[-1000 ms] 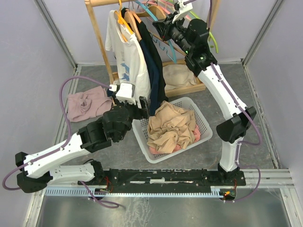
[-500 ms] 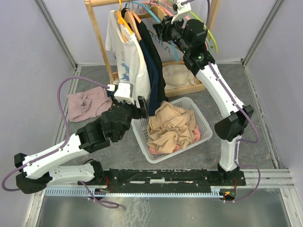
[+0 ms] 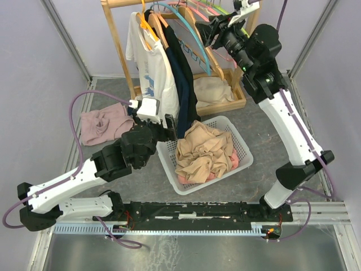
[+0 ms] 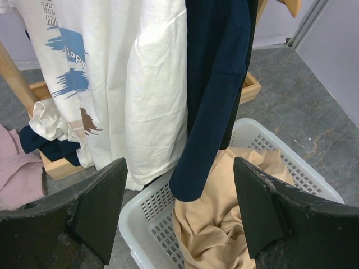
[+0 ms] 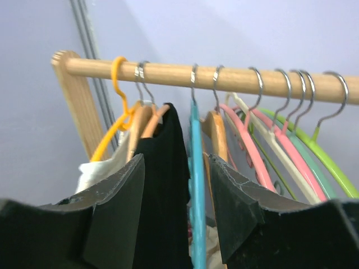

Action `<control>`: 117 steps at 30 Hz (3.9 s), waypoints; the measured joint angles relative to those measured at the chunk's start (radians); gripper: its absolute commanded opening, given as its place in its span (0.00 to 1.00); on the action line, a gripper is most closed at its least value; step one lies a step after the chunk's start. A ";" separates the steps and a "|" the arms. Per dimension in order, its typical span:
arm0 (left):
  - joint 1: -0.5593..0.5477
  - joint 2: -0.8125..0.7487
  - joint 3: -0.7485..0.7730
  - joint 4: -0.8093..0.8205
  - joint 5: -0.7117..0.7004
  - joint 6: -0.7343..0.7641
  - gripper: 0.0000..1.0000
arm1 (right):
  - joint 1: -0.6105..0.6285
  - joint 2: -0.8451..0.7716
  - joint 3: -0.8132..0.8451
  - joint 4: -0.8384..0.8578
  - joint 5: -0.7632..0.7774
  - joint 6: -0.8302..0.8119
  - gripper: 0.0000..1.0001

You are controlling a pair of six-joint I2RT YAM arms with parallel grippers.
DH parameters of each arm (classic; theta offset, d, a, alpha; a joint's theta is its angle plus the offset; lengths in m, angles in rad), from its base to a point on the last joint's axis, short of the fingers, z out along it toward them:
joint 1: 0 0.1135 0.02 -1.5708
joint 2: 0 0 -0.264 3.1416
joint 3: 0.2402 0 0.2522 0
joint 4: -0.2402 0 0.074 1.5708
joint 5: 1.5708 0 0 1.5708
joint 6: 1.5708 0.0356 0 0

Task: Remove the t-shirt from the hanger
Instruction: Pick up the hanger from the clothesline.

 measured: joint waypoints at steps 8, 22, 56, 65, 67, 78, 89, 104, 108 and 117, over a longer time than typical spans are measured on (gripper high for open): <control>0.002 0.015 0.009 -0.013 0.000 -0.001 0.86 | 0.127 -0.012 0.056 -0.083 -0.005 -0.065 0.57; 0.002 -0.010 0.009 -0.043 0.008 -0.002 0.99 | 0.208 0.161 0.167 -0.230 0.116 -0.098 0.59; 0.003 -0.046 -0.023 -0.034 0.009 -0.002 0.99 | 0.208 0.150 0.176 -0.225 0.217 -0.143 0.54; 0.003 -0.050 -0.023 -0.034 0.009 -0.002 0.99 | 0.206 0.187 0.243 -0.246 0.217 -0.143 0.54; 0.003 -0.055 -0.024 -0.034 0.009 -0.002 0.99 | 0.202 0.206 0.266 -0.247 0.216 -0.143 0.53; 0.003 -0.078 -0.040 -0.030 0.004 -0.002 0.99 | 0.146 0.301 0.317 -0.264 0.174 -0.108 0.44; 0.003 -0.077 -0.040 -0.027 0.001 -0.002 0.99 | 0.134 0.306 0.317 -0.268 0.147 -0.082 0.02; 0.003 -0.050 -0.026 -0.027 0.008 -0.002 0.99 | 0.134 0.303 0.320 -0.230 0.162 -0.090 0.02; 0.003 -0.044 -0.015 -0.027 0.008 -0.002 0.99 | 0.134 0.293 0.320 -0.222 0.164 -0.091 0.02; 0.003 -0.012 0.011 -0.027 0.030 -0.002 0.99 | 0.134 0.172 0.199 -0.180 0.177 -0.110 0.01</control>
